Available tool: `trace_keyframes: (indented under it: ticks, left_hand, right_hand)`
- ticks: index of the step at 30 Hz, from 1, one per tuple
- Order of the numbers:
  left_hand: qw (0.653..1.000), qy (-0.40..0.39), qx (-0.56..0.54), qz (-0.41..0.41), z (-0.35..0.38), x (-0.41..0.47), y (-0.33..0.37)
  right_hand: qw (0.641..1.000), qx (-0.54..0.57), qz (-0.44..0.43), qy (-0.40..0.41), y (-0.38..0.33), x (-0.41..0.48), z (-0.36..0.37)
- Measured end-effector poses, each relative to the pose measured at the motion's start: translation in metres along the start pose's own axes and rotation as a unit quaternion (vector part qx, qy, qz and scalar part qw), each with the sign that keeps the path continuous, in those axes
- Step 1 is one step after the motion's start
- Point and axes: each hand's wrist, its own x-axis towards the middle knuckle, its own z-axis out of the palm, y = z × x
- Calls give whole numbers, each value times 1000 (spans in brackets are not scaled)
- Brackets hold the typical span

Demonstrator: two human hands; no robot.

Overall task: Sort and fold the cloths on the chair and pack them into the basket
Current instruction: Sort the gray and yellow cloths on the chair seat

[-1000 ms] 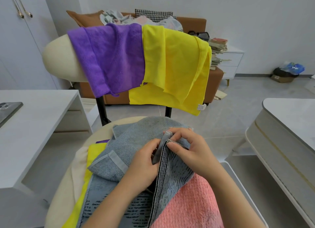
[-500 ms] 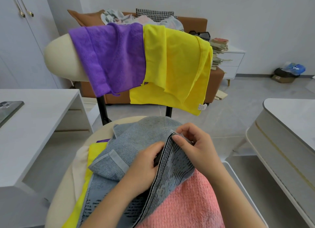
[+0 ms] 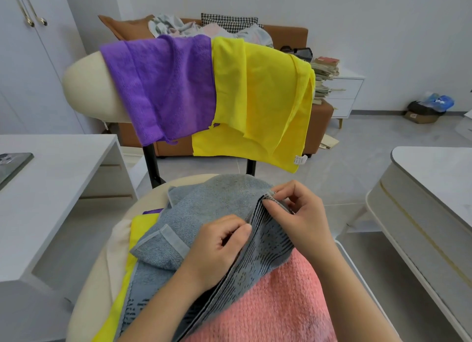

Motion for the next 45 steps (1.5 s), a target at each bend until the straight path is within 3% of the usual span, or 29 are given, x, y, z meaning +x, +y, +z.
trace_keyframes:
  ticks: [5, 11, 16, 20, 24, 28, 31, 37, 40, 45]
  left_hand:
    - [990, -38, 138, 5, -10, 0, -7]
    - [976, -100, 192, -39, -42, -5, -7]
    - [946, -201, 245, -65, -64, -15, -9]
    - [929, -210, 296, -73, -77, -24, -12]
    - [920, -172, 349, -44, -89, -29, -21]
    - [902, -84, 422, 35, -103, -30, -27]
    - [903, -30, 428, 29, -115, -31, -32]
    - [969, 85, 226, -48, -116, -36, -27]
    - [967, 167, 176, -80, -115, -35, -27]
    - [955, 238, 89, -150, -115, -32, -33]
  right_hand:
    - [996, 38, 22, 72, 4, 4, -4]
    - [980, 73, 82, 163, 6, 7, -10]
    - [964, 96, 132, 208, 8, 9, -21]
    - [955, 105, 158, 228, 10, 9, -25]
    - [953, 98, 173, 227, 12, 8, -25]
    - [950, 94, 186, 232, 15, 6, -30]
    - [942, 100, 206, 246, 17, 5, -36]
    - [938, 109, 216, 246, 19, 4, -41]
    - [936, 127, 224, 240, 21, 4, -43]
    - [936, 151, 227, 221, 21, 3, -45]
